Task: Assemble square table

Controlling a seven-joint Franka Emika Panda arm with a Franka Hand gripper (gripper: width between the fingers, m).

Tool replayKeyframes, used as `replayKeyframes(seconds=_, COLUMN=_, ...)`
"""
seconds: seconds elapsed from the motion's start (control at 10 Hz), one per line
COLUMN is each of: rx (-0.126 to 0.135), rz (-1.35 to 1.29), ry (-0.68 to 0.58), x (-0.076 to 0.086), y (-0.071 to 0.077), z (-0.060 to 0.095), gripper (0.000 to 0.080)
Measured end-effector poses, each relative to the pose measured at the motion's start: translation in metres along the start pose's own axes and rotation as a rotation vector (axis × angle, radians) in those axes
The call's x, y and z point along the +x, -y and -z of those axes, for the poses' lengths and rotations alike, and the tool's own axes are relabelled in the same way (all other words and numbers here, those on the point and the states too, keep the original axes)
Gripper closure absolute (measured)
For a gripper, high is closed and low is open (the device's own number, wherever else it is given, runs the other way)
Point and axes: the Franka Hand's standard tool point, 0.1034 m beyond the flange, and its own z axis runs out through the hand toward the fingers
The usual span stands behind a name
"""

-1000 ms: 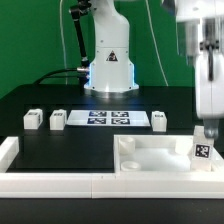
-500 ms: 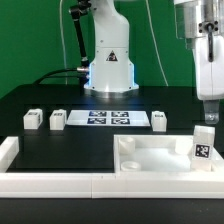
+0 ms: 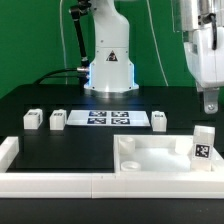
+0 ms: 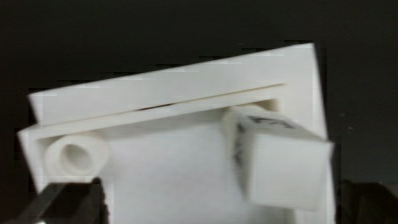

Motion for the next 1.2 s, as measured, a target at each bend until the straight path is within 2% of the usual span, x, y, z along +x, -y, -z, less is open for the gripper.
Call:
replayKeyframes(seconds=0.1, rx=-0.019, rz=0.074, ry=-0.002, x=0.001, y=-0.018, z=-0.001, gripper=0.015)
replayKeyframes(seconds=0.2, rx=-0.027, rz=0.153, ry=-0.006, x=0.003, y=-0.027, z=-0.005, gripper=0.015)
replayKeyframes(seconds=0.7, rx=-0.027, rz=0.55, ry=-0.002, x=0.004, y=-0.027, z=-0.008, gripper=0.015)
replayKeyframes(seconds=0.8, rx=-0.004, rz=0.666, ry=-0.019, x=0.007, y=-0.039, z=-0.018, gripper=0.015)
replayKeyframes(seconds=1.0, rx=-0.029, rz=0.898, ry=-0.036, x=0.018, y=-0.075, z=-0.033, gripper=0.015)
replayKeyframes(seconds=1.1, rx=-0.019, rz=0.976, ry=-0.071, x=0.013, y=-0.091, z=-0.043, gripper=0.015)
replayKeyframes(seconds=1.2, rx=-0.036, rz=1.06, ry=-0.063, x=0.011, y=-0.094, z=-0.043, gripper=0.015)
